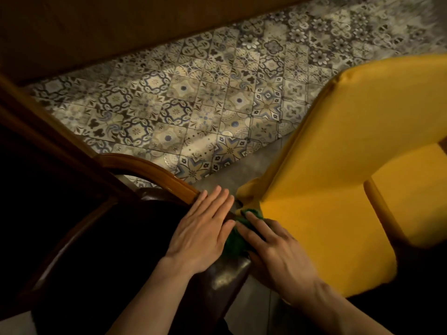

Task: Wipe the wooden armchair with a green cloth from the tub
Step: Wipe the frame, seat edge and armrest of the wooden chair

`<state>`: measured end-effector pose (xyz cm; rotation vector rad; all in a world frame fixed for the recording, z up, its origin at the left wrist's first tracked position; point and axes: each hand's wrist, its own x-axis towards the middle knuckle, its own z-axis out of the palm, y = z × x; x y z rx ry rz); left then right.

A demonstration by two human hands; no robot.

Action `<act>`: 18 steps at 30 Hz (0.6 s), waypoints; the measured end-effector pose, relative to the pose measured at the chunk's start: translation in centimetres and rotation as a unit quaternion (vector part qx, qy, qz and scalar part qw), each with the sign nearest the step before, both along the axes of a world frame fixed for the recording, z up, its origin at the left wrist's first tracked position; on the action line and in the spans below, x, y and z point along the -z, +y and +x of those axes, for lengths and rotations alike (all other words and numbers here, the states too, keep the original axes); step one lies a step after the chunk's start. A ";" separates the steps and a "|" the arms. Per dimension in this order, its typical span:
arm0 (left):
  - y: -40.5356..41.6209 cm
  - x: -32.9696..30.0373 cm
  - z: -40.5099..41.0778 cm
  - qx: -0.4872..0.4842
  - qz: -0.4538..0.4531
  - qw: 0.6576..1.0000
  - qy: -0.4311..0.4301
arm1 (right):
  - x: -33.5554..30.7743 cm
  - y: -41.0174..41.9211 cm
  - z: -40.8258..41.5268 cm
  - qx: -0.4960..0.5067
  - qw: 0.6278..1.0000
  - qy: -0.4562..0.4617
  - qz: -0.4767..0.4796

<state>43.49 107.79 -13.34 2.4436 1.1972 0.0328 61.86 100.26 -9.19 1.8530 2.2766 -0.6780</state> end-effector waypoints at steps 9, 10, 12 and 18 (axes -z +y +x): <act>-0.2 0.1 0.3 0.007 -0.001 1.000 0.022 | 0.3 -2.0 1.3 -0.009 0.999 -0.034 0.017; -0.2 0.0 0.4 0.005 -0.003 1.000 0.022 | 0.1 -2.3 1.5 -0.009 0.999 -0.038 0.018; -0.2 0.0 0.5 0.002 -0.009 1.000 0.020 | 0.0 -3.1 2.2 -0.011 0.999 -0.042 0.012; -0.2 0.0 0.6 0.007 -0.010 0.999 0.032 | -0.6 -5.2 4.1 -0.018 0.997 -0.065 -0.024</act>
